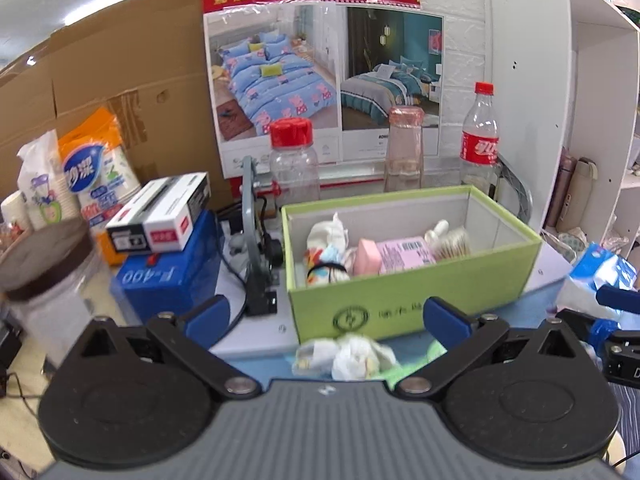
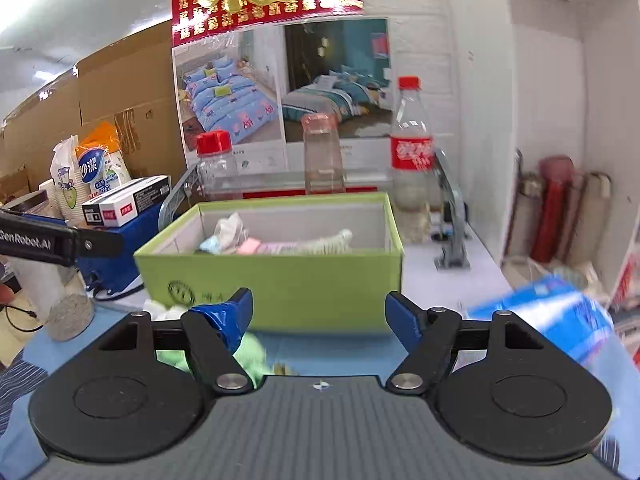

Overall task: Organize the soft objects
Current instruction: 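Withdraw both grippers from the green box back over the table, then move left gripper to the knotted white cloth while right gripper approaches the patterned scarf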

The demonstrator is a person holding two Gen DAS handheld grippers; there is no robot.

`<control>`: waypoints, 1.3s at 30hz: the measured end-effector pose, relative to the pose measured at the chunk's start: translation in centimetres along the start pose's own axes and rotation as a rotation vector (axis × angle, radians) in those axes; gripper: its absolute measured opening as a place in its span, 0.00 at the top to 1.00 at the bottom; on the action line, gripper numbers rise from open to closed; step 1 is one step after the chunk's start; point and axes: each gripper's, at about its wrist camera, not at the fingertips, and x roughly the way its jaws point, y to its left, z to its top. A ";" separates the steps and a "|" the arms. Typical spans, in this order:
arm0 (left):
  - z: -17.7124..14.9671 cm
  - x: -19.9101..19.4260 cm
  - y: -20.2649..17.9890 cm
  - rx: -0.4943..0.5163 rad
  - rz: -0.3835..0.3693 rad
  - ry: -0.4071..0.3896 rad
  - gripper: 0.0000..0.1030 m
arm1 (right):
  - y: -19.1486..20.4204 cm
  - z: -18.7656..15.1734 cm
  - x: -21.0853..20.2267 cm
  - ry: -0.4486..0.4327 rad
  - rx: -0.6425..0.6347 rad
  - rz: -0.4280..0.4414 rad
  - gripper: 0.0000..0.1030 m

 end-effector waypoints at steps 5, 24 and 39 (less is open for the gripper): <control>-4.4 -1.5 1.0 -0.014 0.028 0.064 0.00 | -1.3 -4.3 -2.6 0.020 0.117 -0.026 0.40; -2.5 9.0 0.2 -0.145 -0.010 0.259 0.00 | -3.3 -5.1 -0.7 0.069 0.123 -0.007 0.37; -5.0 14.0 2.9 -0.314 0.064 0.373 0.01 | -3.8 -5.5 1.7 0.126 0.141 -0.015 0.37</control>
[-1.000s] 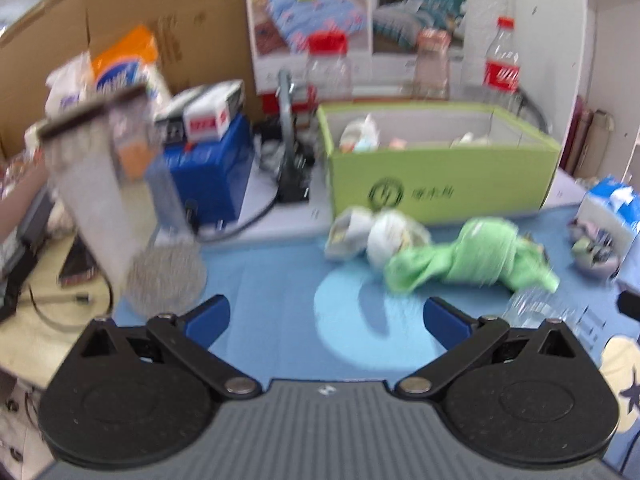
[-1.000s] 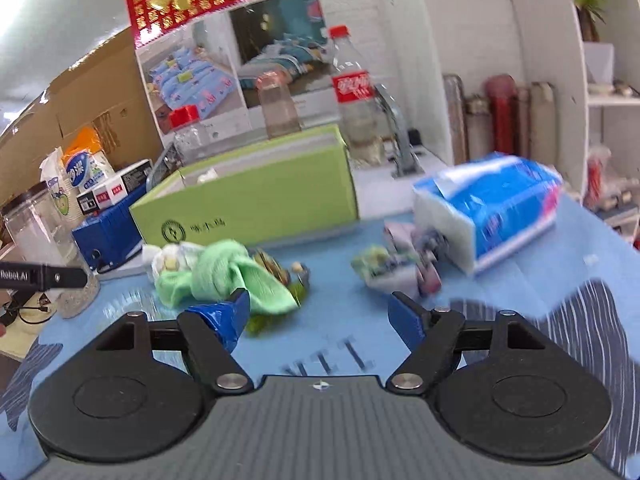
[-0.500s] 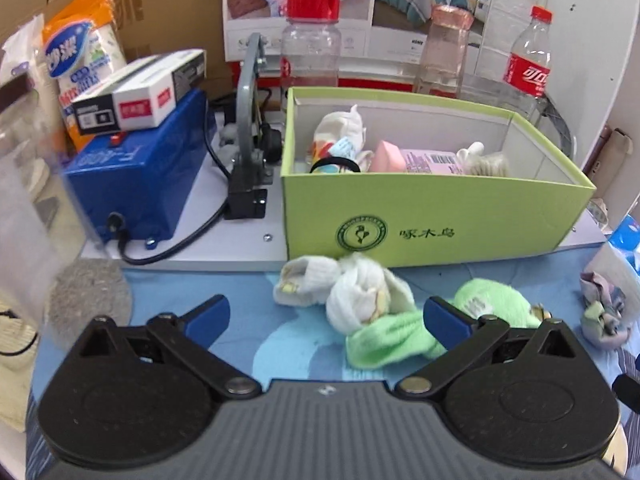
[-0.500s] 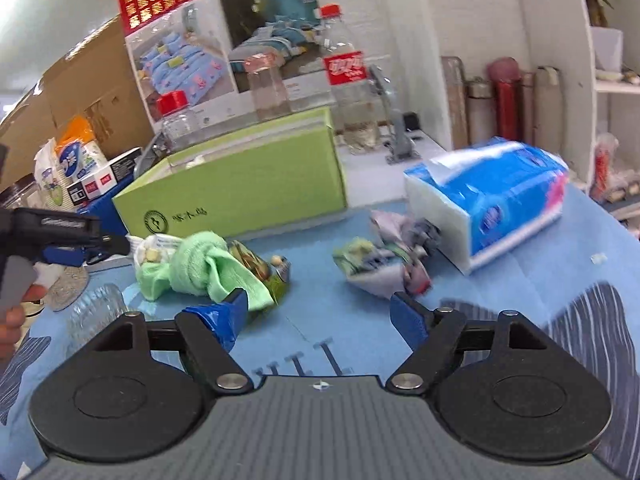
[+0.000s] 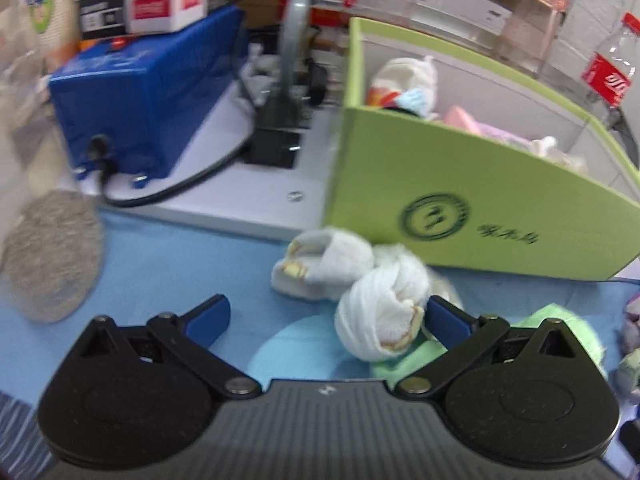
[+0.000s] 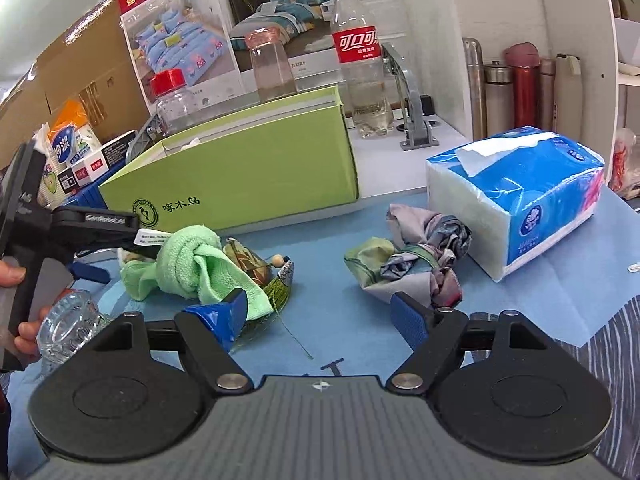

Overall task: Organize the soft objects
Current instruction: 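Move left gripper to the knotted white cloth while right gripper approaches the patterned scarf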

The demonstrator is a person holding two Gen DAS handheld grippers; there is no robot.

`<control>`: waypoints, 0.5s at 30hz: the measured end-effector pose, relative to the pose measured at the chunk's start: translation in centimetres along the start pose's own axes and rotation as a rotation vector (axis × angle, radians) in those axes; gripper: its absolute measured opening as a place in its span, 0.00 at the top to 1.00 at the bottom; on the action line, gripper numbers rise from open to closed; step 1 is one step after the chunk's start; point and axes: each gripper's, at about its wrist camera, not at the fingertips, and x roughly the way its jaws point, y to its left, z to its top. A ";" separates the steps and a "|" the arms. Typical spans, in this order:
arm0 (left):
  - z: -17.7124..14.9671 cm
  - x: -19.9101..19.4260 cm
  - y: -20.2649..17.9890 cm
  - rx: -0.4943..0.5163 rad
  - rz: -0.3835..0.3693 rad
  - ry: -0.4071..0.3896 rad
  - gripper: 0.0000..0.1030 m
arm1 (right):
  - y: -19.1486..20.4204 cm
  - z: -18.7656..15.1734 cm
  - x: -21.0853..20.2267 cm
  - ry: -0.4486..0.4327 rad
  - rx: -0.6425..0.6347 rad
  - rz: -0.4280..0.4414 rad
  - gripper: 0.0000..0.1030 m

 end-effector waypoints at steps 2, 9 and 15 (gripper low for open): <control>-1.0 -0.7 1.3 0.007 0.046 -0.007 0.01 | -0.2 0.0 -0.3 -0.004 0.006 -0.005 0.37; -5.4 -4.3 7.0 -0.011 0.165 -0.019 0.01 | -0.7 -0.8 -0.6 0.001 0.005 -0.028 0.37; -6.5 -6.3 9.0 -0.078 0.096 -0.029 0.01 | -0.5 1.1 -0.7 -0.045 -0.005 -0.049 0.37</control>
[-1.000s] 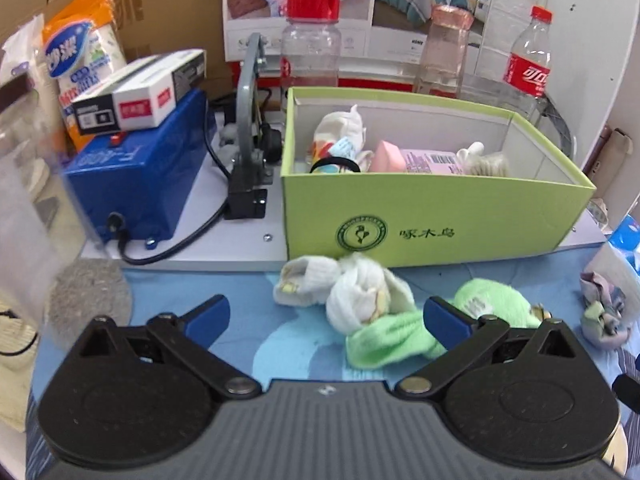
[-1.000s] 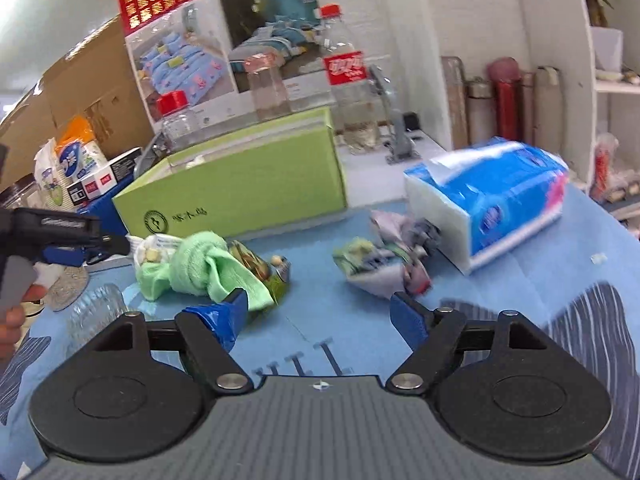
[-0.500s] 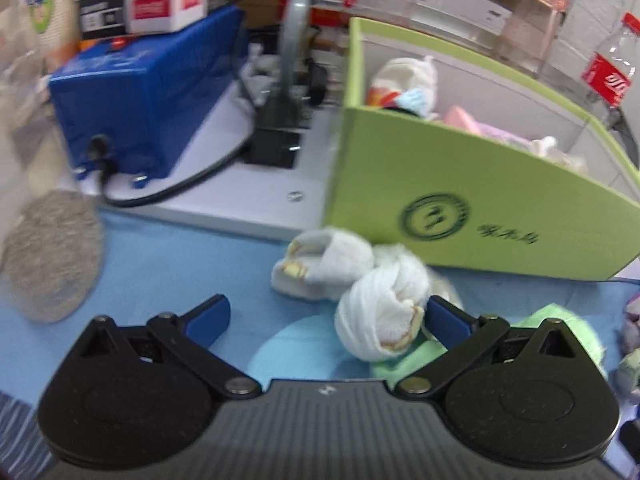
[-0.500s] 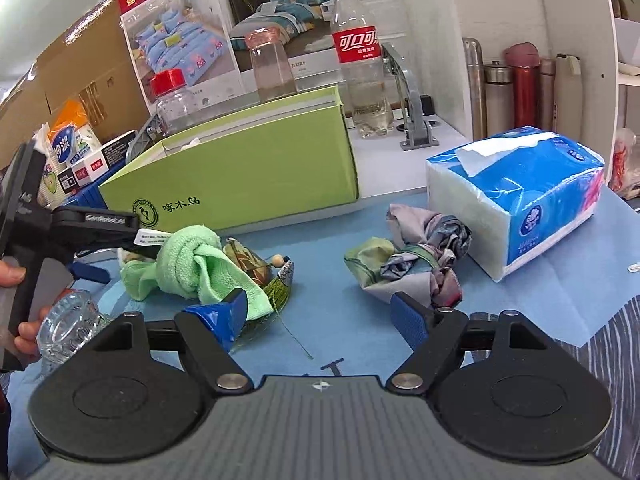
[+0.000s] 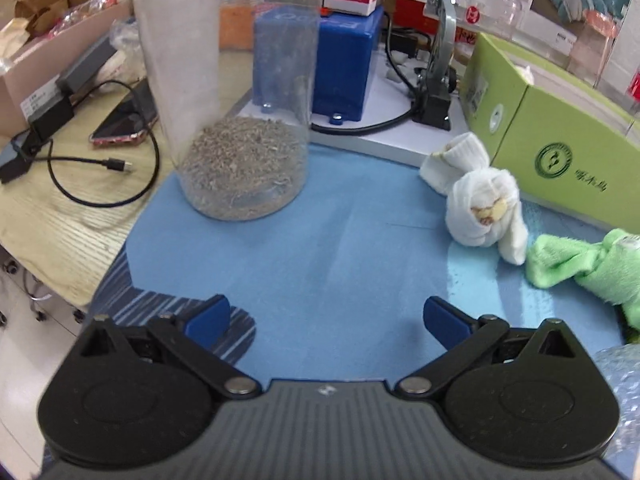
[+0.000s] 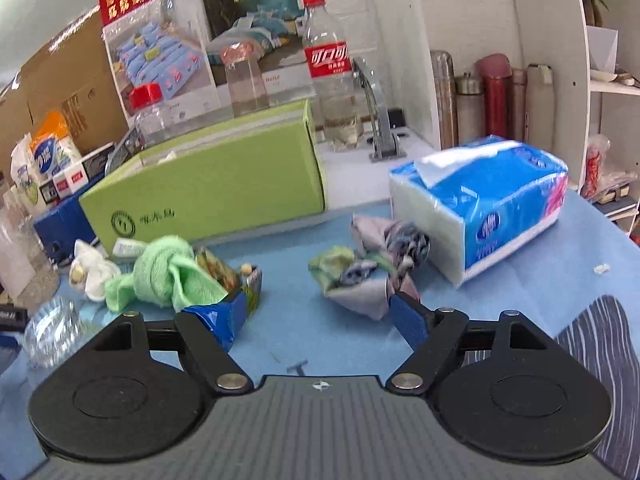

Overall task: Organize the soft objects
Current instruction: 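Move left gripper to the knotted white cloth while right gripper approaches the patterned scarf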

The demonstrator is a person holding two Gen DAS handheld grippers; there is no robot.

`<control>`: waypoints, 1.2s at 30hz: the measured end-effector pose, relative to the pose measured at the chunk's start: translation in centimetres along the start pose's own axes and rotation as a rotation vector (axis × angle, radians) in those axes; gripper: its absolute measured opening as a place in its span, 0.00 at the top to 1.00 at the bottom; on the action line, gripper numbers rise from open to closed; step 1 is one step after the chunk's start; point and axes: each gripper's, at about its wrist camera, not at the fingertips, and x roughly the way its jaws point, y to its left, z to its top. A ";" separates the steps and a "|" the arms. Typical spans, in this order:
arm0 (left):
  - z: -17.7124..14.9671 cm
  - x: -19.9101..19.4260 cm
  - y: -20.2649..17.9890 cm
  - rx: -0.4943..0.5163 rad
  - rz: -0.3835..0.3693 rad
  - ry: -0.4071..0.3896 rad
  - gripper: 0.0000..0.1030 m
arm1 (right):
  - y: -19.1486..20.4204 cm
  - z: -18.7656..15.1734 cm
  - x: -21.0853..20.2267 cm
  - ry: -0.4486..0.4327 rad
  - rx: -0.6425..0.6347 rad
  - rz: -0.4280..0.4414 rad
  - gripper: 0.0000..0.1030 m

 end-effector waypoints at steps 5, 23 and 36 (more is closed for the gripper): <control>0.2 0.2 -1.3 0.038 -0.018 -0.009 0.01 | 1.3 3.8 1.9 -0.031 -0.176 0.049 0.36; 0.3 0.7 -0.8 0.016 -0.046 0.004 0.01 | 0.0 0.0 3.8 0.202 -0.241 0.041 0.36; 4.9 0.9 -6.0 -0.023 -0.172 -0.054 0.01 | -1.4 0.1 -3.7 -0.037 -0.012 0.067 0.36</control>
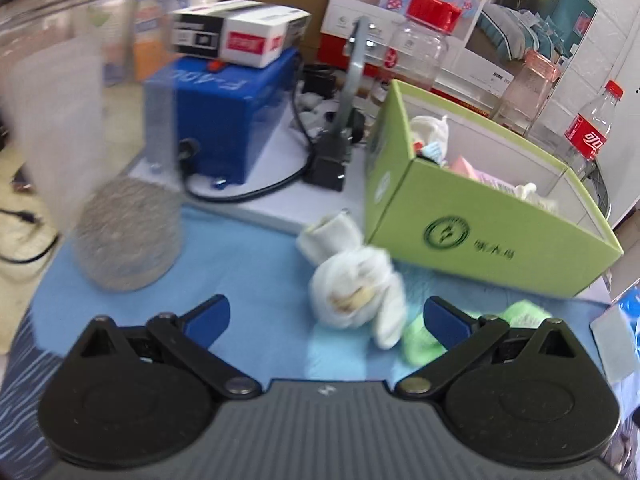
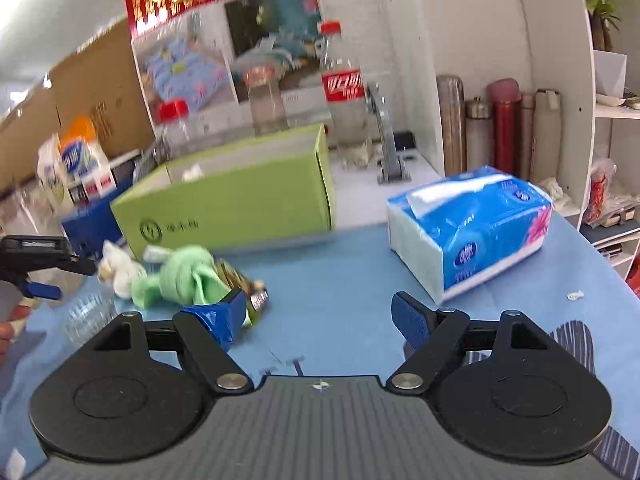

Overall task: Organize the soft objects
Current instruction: 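Move left gripper to the knotted white cloth while right gripper approaches the patterned scarf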

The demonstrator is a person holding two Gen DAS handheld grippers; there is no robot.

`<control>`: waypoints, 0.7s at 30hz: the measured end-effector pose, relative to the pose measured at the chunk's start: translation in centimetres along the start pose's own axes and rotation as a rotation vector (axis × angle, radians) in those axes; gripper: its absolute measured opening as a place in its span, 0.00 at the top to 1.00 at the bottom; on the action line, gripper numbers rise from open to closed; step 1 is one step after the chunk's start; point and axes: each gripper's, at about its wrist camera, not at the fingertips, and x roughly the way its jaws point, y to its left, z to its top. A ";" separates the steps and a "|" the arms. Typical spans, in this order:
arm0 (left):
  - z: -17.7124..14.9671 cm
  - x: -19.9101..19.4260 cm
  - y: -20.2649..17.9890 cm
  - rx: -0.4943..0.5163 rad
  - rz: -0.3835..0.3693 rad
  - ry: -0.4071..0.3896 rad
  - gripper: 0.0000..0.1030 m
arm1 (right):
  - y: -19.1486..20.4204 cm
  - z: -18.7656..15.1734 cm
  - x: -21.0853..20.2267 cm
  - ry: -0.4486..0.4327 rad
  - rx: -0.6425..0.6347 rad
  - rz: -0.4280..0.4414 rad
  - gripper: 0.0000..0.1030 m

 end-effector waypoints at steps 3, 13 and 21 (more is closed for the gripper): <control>1.2 3.0 -1.6 0.010 0.083 0.027 0.01 | -0.1 -0.2 0.4 0.009 0.022 0.025 0.36; 0.1 5.3 -0.6 0.070 0.221 0.060 0.01 | -2.4 -1.8 0.0 0.041 0.077 -0.019 0.36; -2.2 1.5 2.4 0.091 0.198 0.060 0.01 | -2.5 -2.6 -1.5 0.025 0.079 -0.031 0.36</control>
